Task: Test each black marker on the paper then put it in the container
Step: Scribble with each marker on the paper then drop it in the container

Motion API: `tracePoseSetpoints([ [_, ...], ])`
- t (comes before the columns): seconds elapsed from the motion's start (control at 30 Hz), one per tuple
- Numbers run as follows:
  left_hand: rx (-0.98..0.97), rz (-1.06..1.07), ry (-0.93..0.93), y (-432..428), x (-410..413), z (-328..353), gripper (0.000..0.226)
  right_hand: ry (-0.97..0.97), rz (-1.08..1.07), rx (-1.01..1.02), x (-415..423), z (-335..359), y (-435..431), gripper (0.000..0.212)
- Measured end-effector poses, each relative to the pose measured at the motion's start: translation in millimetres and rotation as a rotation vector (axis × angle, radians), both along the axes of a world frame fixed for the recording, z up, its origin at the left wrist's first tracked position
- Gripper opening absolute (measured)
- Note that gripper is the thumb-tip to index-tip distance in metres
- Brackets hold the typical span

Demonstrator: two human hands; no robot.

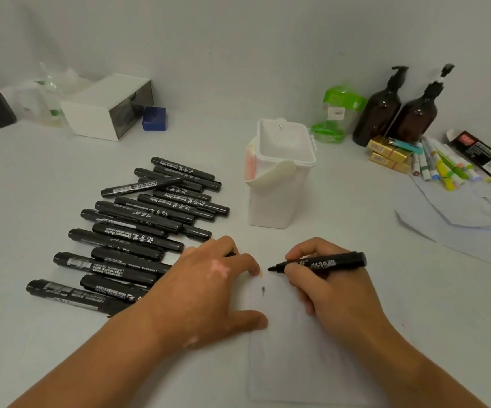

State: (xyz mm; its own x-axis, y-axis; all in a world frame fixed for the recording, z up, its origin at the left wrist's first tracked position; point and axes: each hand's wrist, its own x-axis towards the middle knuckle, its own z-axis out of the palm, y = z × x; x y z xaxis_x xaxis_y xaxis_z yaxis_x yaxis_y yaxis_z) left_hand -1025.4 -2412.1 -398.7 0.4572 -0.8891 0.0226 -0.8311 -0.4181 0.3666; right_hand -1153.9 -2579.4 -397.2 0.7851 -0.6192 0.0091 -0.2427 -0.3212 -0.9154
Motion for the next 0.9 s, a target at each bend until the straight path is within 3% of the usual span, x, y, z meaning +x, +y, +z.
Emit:
tracePoseSetpoints([
  [0.23, 0.026, 0.019, 0.020, -1.6, 0.7, -0.2, 0.073, 0.020, 0.003, -0.120, 1.4, -2.4, -2.4, 0.012],
  [0.9, 0.047, 0.023, 0.035, -0.8, 0.5, 2.8, 0.075, 0.059, -0.017, -0.152, 1.8, -3.6, -4.3, 0.012],
])
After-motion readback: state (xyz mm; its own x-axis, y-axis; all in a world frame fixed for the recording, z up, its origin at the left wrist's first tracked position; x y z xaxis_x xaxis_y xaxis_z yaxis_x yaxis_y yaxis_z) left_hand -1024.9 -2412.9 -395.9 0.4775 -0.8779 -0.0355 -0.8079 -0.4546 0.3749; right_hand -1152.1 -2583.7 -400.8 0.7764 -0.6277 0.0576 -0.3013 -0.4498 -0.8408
